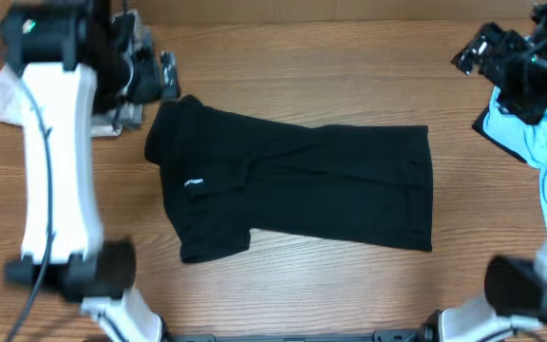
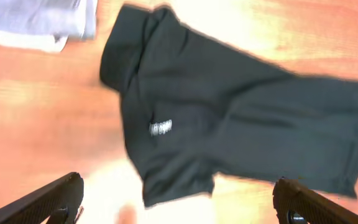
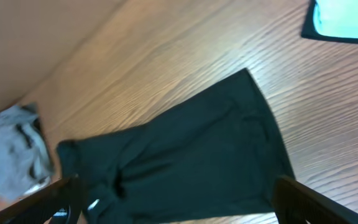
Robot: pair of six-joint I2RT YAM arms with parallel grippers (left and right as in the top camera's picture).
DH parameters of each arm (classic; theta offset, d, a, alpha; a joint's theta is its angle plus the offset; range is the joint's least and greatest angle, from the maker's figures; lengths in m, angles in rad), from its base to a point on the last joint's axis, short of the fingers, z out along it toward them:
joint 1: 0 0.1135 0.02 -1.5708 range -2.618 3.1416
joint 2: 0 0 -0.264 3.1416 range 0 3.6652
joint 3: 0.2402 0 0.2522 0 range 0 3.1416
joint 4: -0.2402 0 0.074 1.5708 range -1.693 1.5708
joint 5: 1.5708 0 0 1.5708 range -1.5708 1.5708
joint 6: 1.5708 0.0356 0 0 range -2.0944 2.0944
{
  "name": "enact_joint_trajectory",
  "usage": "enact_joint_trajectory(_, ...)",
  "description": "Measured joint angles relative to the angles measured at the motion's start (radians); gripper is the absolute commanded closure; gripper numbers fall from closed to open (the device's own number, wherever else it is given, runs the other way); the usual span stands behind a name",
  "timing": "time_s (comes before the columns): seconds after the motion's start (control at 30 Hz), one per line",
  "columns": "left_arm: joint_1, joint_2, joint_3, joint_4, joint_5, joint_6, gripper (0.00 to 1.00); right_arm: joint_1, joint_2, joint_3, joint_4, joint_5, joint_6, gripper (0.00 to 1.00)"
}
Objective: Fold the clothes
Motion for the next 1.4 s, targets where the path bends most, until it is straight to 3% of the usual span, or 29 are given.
enact_joint_trajectory(0.27, -0.002, -0.488, -0.518, 0.019, -0.01, -0.033, 0.0, 0.0, -0.386, -0.373, -0.002, -0.015, -0.022, 0.0)
enact_joint_trajectory(0.4, -0.002, -0.619, -0.751, 0.097, 0.022, -0.055, 0.0, 0.0, -0.505, -0.658, 0.058, 0.007, -0.019, 0.0)
enact_joint_trajectory(0.53, -0.002, -0.673, -0.964, 0.164, 0.054, -0.071, 0.0, 0.0, -0.517, -0.913, 0.175, 0.013, -0.006, 0.0)
enact_joint_trajectory(0.73, -0.002, -0.616, -1.235, 0.319, 0.057, -0.102, 0.02, 0.0, -0.495, -1.239, 0.383, -0.024, 0.025, 0.0)
enact_joint_trajectory(0.77, -0.002, -0.59, -1.257, 0.334, 0.043, -0.112, 0.06, 0.0, -0.488, -1.274, 0.41, -0.033, 0.031, 0.0)
enact_joint_trajectory(0.87, 0.0, -0.504, -1.283, 0.373, 0.009, -0.137, 0.06, 0.0, -0.472, -1.353, 0.483, -0.048, 0.055, 0.0)
enact_joint_trajectory(1.23, 0.006, -0.192, -1.284, 0.427, -0.013, -0.164, 0.09, 0.0, -0.472, -1.364, 0.52, -0.005, 0.107, 0.0)
enact_joint_trajectory(1.4, 0.006, -0.143, -1.303, 0.495, -0.013, -0.175, 0.11, 0.0, -0.472, -1.364, 0.534, 0.002, 0.115, 0.0)
